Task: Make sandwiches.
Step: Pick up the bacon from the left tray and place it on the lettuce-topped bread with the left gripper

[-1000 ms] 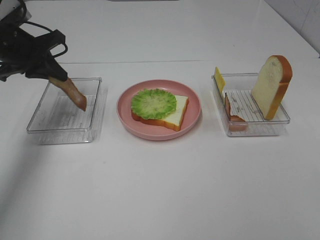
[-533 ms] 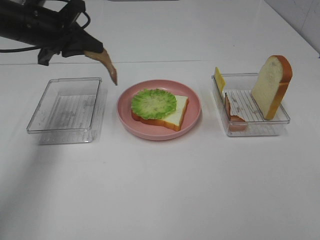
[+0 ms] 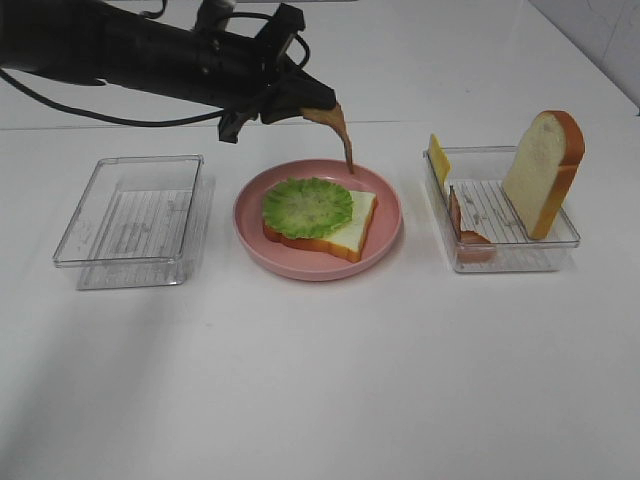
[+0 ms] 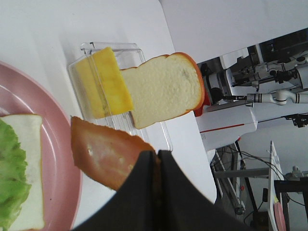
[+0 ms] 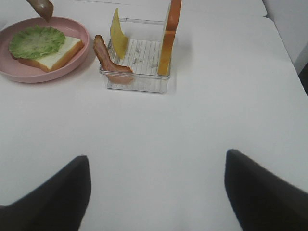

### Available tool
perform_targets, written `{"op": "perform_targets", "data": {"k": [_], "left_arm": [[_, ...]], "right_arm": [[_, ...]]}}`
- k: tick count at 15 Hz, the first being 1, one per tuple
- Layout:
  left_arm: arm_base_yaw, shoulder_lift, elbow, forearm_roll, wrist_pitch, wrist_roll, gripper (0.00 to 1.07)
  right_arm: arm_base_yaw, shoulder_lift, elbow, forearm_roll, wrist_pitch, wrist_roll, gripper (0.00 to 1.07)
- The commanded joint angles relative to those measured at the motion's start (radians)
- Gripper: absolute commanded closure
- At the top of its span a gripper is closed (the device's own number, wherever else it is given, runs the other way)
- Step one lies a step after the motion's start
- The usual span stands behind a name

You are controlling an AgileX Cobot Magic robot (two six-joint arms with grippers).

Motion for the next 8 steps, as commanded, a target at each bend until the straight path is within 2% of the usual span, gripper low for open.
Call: {"op": "perform_targets", "data": {"k": [1,4,5,6,8], "left_arm": [[-0.024,0.07,-0.066,-0.016,0.01,-0.024,1.07],[-0.013,0.125,-0.078,0.022,0.009,-0.06,1.07],[-0.006,0.134,-0.078,0.058,0.01,-0.079,1.07],[0.014,0.137,-0.078,0.156,0.008,-0.102,1.07],[0.038,0.137,-0.078,0.208,0.009,-0.102,1.07]], "right_arm": [[-0.004,-0.012,0.002,0.003,-0.01,-0.005,0.34],[-0.004,-0.012,0.002,0.003,-0.01,-0.005,0.34],[-0.004,-0.012,0.002,0.003,-0.01,-0.005,0.34],[-0.004,-0.012,0.002,0.003,-0.01,-0.005,0.34],[-0.004,-0.012,0.002,0.003,-0.01,-0.005,0.34]]}}
